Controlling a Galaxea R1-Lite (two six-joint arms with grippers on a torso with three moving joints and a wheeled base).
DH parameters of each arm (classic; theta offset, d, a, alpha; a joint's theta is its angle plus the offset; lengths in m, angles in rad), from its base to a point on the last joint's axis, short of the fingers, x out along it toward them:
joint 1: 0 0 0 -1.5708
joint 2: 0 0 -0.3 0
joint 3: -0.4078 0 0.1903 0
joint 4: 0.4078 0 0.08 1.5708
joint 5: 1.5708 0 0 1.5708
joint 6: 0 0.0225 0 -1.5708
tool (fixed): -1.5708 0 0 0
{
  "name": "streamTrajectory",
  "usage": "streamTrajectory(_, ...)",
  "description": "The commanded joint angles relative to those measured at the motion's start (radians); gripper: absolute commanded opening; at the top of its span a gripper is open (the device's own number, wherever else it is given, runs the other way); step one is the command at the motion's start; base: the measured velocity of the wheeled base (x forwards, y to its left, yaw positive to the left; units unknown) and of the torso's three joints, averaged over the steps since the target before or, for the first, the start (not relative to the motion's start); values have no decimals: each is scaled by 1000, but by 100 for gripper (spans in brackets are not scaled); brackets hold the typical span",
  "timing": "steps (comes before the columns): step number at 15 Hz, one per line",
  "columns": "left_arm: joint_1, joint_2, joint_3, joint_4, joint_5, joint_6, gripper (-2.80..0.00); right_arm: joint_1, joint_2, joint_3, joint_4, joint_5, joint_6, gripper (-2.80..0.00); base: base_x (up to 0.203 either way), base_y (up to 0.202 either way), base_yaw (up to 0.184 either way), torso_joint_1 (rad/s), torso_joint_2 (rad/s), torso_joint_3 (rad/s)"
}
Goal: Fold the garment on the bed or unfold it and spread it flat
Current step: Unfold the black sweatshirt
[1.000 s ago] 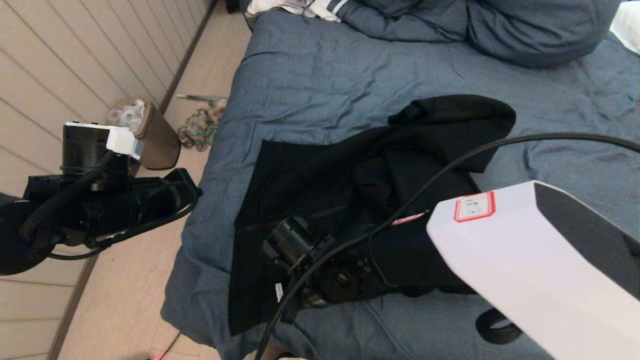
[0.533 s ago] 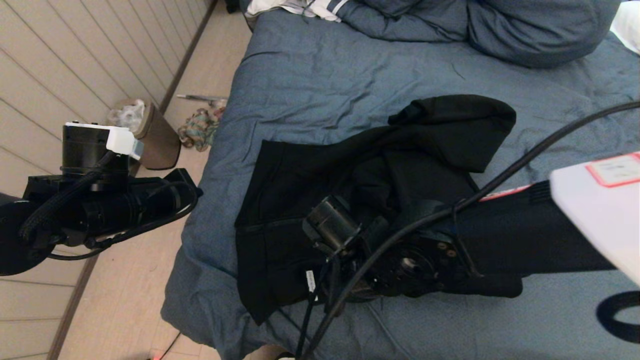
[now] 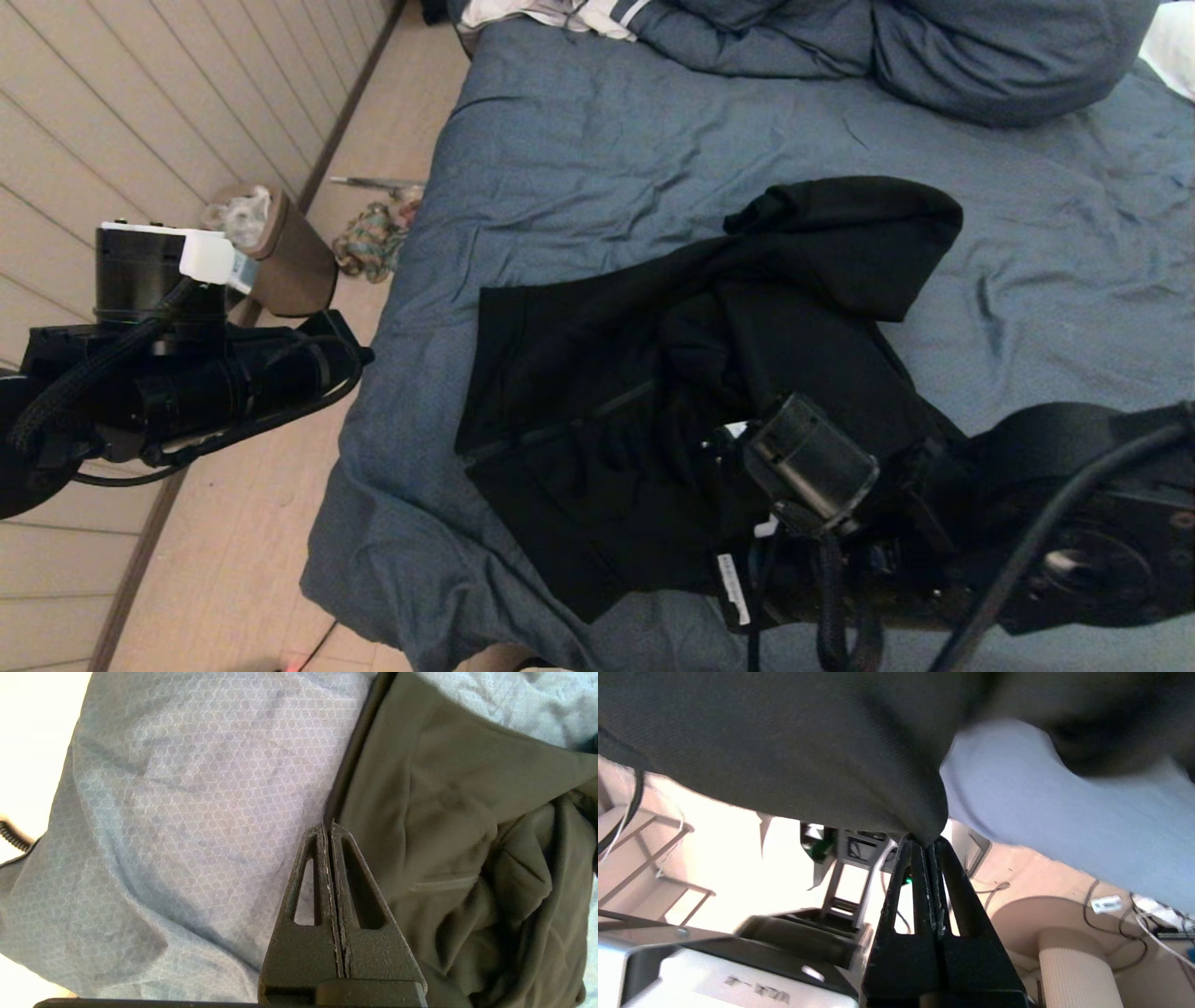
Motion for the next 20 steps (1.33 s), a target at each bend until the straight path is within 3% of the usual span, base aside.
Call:
streamTrajectory(1,0,-2,1,-2,0,-4,-280,-30,-92,56,3,-1,-1,-280,0,0,0,0,0,0)
streamTrajectory(8,-1,-5,3,-4,0,-4,-280,-108,-337,293,46,-2,-19,-280,0,0,0,0,0,0)
streamTrajectory(11,-2,-5,3,-4,0,-4,-280,-219,-421,326,109,-1,-59,-280,0,0,0,0,0,0)
streamTrajectory(15,-12,-5,5,-2,0,-5,-280,-337,-440,344,115,1,-125,-280,0,0,0,0,0,0)
streamTrajectory(20,-30,-3,12,-2,0,-4,-280,-546,-437,345,111,16,-236,-280,0,0,0,0,0,0)
